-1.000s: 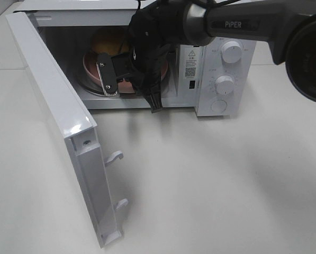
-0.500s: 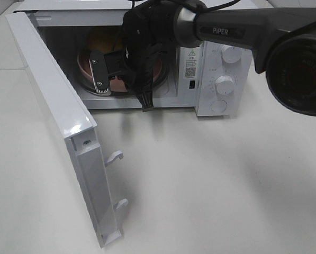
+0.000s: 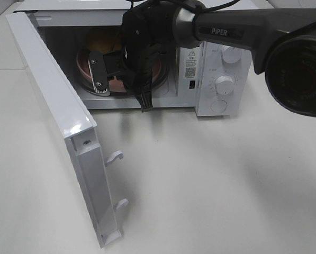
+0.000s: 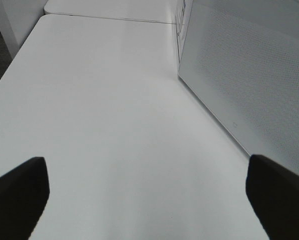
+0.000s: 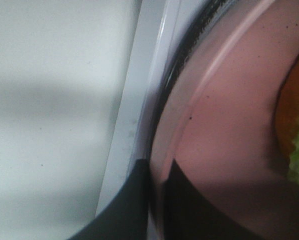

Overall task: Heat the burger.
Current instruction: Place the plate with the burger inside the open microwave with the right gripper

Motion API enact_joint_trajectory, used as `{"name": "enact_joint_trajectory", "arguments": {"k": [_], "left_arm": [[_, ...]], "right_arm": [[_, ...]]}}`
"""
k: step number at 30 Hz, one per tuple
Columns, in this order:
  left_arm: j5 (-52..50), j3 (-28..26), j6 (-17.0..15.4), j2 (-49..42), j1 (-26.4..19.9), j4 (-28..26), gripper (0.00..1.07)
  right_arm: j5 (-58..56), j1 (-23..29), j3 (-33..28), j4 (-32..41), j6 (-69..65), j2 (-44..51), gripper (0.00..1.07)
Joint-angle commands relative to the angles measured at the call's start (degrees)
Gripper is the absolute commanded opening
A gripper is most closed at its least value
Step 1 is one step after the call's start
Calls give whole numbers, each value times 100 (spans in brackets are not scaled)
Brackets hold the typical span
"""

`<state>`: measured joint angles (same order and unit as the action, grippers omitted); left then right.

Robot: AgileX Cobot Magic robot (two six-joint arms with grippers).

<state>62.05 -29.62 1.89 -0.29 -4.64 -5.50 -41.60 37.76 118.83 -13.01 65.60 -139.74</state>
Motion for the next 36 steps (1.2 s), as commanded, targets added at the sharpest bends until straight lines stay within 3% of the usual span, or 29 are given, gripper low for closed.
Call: {"name": "enact_joint_trajectory", "arguments": {"k": [1,12,17,19,22,23,29,36], "left_arm": [[-69,6,-46,-80,-23,-17,101],[-69,6,-46,-80,-23,-17,101],[-69,6,-46,-80,-23,-17,101],[-69,6,-46,-80,-23,-17,101],[-69,6,-46,-80,-23,-17,101],[-69,6,-46,-80,-23,-17,101],[-69,6,-46,-80,-23,-17,101],[-69,6,-46,-80,-23,-17,101]], "right_arm": [[218,6,86,23,-69,63,0],[223,6,86,34,-223,63,10],[195,-6,86,34,-332,63,24],[172,-6,86,40,-332,63,40],[172,-6,86,40,-332,63,45],[172,-6,86,63,-344,63,52],[178,-6,86,97,-544,103,71],[160,-6,86,115,-659,103,73]]}}
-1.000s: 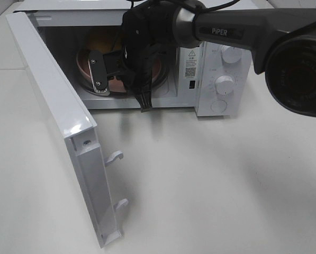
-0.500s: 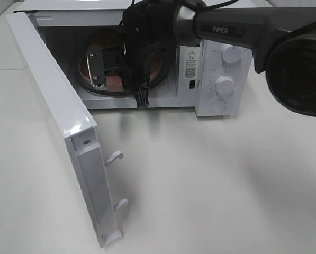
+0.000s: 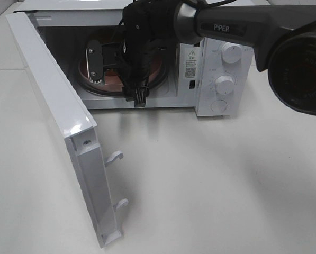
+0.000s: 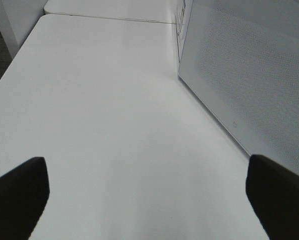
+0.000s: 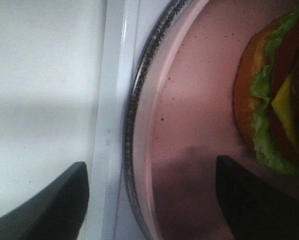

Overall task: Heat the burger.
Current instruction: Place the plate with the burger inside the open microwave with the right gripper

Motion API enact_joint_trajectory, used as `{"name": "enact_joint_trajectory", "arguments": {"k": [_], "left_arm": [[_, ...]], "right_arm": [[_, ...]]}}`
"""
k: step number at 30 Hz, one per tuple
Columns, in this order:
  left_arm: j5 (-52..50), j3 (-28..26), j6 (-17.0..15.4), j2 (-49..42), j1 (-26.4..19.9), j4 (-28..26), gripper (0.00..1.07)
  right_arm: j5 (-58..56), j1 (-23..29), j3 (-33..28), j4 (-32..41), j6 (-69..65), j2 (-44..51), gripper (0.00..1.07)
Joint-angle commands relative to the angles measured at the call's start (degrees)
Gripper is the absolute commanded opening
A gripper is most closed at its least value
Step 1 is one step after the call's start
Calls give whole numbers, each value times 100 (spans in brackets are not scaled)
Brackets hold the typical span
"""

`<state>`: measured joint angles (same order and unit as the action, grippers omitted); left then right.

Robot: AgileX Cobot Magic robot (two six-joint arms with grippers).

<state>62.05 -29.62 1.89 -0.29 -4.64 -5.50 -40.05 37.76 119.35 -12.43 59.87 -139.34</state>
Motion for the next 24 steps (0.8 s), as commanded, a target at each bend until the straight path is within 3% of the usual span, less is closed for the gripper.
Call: {"name": "enact_joint_trajectory", "arguments": {"k": [1,24], "left_arm": [[-69,6,-46,-80,-23,-17,101],[-69,6,-46,-80,-23,-17,101]], "right_arm": [[6,6,34,63,-92,69,73],[-607,6,34,275,-46,275,73]]}}
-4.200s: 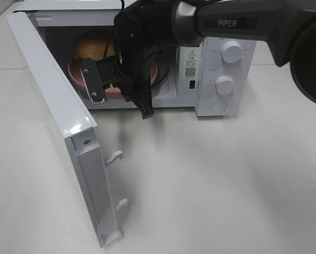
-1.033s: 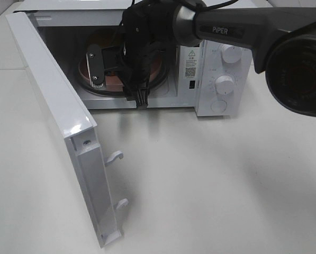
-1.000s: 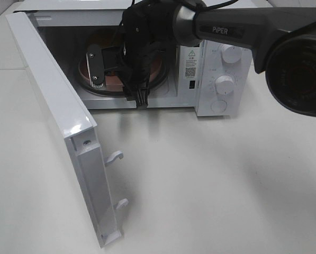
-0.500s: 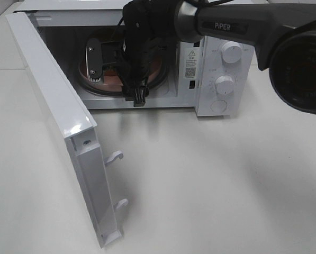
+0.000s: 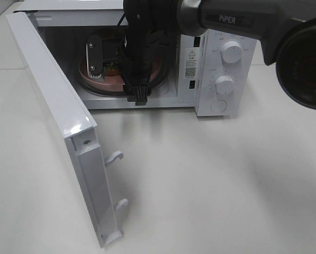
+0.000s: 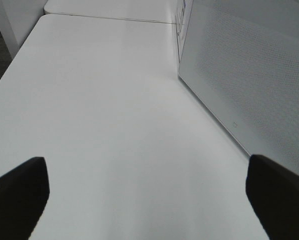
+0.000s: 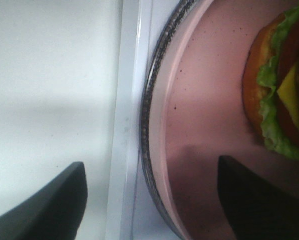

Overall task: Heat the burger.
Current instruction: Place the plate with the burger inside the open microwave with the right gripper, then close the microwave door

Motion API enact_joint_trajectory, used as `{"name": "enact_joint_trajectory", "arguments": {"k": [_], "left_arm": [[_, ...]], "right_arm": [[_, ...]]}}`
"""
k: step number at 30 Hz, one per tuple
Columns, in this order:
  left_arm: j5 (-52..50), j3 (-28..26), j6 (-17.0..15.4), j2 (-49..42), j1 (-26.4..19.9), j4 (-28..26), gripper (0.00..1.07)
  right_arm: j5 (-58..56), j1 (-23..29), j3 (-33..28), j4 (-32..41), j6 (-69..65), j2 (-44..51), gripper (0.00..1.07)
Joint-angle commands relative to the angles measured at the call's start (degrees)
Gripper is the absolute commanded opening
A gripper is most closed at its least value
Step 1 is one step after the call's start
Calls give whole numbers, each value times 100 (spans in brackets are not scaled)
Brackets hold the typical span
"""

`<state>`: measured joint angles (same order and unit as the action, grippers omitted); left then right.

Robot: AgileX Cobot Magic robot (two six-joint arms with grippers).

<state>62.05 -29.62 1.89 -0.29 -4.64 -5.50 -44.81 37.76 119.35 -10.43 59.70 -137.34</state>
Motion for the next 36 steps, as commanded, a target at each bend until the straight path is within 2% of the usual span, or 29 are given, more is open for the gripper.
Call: {"name": "enact_joint_trajectory", "arguments": {"k": [1,13,21,30,36], "left_arm": [[-69,6,-46,-80,-23,-17,101],[-69,6,-46,-80,-23,-17,101],[-69,6,-46,-80,-23,-17,101],[-69,6,-46,-80,-23,-17,101],[-69,6,-46,-80,-23,-17,101]], "right_arm": [[-132,6,34,74,-29,74,73],[-401,6,-86,223,-6,235,73],[-355,6,-688,229,6,590,73],[-384,6,-1043,309,-11,859,73],[-441,6,-1599,395,-11,1180,73]]}}
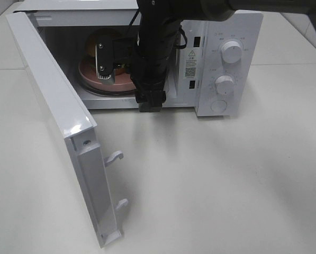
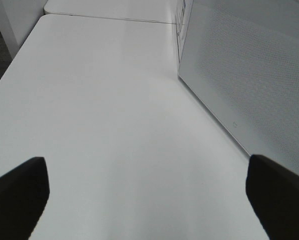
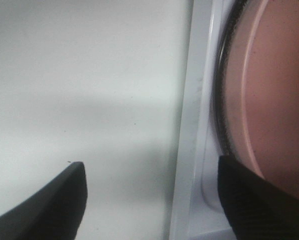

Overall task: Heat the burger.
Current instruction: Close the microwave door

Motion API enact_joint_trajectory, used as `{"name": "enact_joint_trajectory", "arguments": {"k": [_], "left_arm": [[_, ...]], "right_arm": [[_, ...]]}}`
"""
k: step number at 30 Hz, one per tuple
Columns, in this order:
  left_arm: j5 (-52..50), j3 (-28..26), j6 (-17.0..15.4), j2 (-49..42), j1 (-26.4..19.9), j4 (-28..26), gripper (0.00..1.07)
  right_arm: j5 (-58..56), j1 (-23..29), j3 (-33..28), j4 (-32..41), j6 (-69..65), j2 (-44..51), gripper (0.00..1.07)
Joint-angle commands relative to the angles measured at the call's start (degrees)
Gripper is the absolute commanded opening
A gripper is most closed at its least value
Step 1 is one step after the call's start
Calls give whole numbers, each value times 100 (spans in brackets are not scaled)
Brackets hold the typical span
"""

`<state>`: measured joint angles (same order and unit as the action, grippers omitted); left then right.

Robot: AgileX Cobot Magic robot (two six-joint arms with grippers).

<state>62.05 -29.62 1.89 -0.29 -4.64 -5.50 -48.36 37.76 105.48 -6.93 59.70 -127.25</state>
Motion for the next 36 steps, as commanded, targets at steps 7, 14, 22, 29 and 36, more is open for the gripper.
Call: {"name": "enact_joint_trajectory", "arguments": {"k": [7,14,22,29,36], "left_arm": [[-69,6,-46,-80,-23,-17,101],[-69,6,-46,-80,-23,-17,101],[-69,6,-46,-80,-23,-17,101],[-69,6,-46,-80,-23,-17,101],[-69,6,-46,-80,-23,-17,101]], "right_arm": [[-17,6,-945,63,-46,693,74],[246,6,-1702,80,-223,1266,80],[246,6,-2561,11,-561,2051,79],[246,6,-3128,86,-1003,2716,78],[252,6,-3718,86,-1409,3380,77]]}}
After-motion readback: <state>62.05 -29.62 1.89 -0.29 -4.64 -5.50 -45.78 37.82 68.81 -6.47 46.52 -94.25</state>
